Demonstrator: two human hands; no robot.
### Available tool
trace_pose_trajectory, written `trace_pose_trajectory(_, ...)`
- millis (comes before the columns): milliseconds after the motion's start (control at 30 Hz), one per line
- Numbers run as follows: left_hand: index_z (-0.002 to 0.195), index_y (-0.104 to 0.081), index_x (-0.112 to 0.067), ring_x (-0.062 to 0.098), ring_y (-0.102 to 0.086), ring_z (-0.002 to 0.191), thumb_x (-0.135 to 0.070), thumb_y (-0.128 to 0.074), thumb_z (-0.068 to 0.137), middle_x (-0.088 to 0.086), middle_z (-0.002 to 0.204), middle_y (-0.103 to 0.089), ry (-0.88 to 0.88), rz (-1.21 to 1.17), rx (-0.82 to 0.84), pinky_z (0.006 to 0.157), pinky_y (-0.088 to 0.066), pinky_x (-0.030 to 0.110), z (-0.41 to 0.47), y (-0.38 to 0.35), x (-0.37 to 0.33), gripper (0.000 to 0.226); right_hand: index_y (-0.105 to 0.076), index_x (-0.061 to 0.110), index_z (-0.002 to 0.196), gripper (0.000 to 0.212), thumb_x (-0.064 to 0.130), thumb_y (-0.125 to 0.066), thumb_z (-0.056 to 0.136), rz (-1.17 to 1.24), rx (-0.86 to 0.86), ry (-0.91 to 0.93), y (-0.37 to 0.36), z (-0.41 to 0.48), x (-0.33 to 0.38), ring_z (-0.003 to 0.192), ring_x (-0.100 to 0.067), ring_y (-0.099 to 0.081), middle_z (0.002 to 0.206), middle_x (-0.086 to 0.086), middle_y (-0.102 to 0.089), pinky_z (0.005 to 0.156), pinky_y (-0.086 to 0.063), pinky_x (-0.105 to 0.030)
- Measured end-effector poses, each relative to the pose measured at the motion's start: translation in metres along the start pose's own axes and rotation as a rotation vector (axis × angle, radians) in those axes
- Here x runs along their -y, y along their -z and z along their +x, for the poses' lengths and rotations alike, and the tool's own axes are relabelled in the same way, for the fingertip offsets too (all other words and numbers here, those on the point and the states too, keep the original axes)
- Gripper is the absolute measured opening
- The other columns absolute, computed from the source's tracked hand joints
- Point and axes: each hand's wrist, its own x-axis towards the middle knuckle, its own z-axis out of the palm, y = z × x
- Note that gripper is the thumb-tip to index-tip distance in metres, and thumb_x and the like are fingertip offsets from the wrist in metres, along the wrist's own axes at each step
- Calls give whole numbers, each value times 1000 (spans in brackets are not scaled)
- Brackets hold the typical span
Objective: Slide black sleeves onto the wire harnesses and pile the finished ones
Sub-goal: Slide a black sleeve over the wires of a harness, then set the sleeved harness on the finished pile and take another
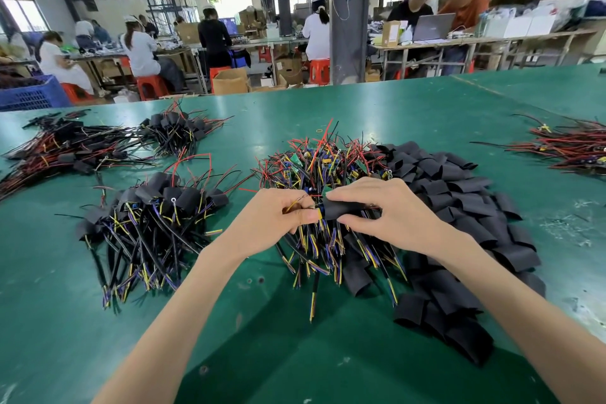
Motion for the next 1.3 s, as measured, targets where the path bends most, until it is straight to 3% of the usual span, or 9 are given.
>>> trace_pose_trajectory(200,74,-62,-30,7,-49,62,-29,-69,83,-16,62,-57,-71,210,-71,66,-40,29,-1,0,-2,12,-70,12,111,35,5,-76,76,37,19,-23,2,1,5,96,-13,-64,106,4,-70,88,-49,-37)
trace_pose_trajectory(333,71,-60,-33,-1,-47,50,-25,-68,84,-16,50,-56,-74,45,-121,55,-33,11,-3,0,-7,18,-70,7,111,37,1,-76,75,27,-79,38,2,2,3,96,-16,-63,104,-1,-71,89,-48,-32)
trace_pose_trajectory(467,70,-57,-31,-4,-49,50,-23,-71,82,-17,51,-59,5,-40,-193,55,-36,9,-2,-2,-11,20,-69,3,110,35,1,-75,76,-37,-126,119,-5,2,2,96,-21,-62,106,-4,-70,92,-46,-30)
trace_pose_trajectory(533,71,-58,-28,0,-51,54,-19,-70,84,-17,56,-62,3,-66,-194,60,-41,15,-2,0,-11,20,-69,3,110,35,2,-75,76,-58,-128,130,-6,2,0,96,-22,-62,107,-3,-69,92,-46,-30)
trace_pose_trajectory(633,73,-60,-24,33,-58,70,-11,-65,87,-3,68,-67,-30,-100,-170,73,-47,38,-3,2,-13,20,-69,4,111,35,3,-75,77,-48,-142,119,-6,1,-1,96,-19,-61,107,-2,-69,92,-46,-29)
trace_pose_trajectory(867,71,-59,-24,9,-45,57,-10,-68,84,-7,65,-64,-21,-85,-209,60,-37,21,-3,-4,-13,21,-69,7,112,34,5,-74,78,-47,-138,129,-11,1,-2,100,-14,-60,109,0,-69,94,-45,-27)
trace_pose_trajectory(1033,85,-63,-19,30,-60,73,-1,-67,83,3,80,-69,-32,-139,-227,76,-49,35,-3,-5,-17,18,-65,7,118,38,9,-73,81,-41,-119,107,-14,1,0,110,-14,-57,121,0,-64,100,-42,-30)
trace_pose_trajectory(1167,80,-61,-25,15,-53,59,7,-63,81,-2,66,-61,-63,-200,-415,62,-46,34,-2,16,-13,33,-52,9,133,48,22,-65,89,-70,-265,-31,-7,2,-3,129,-14,-41,138,-3,-46,111,-27,-26)
trace_pose_trajectory(1300,95,-51,-27,12,-45,42,5,-55,81,-4,56,-49,-80,-374,-851,47,-36,28,-6,58,1,35,-54,7,123,36,12,-62,89,-121,-433,-220,-1,2,-13,110,-21,-51,116,-7,-51,99,-38,-30)
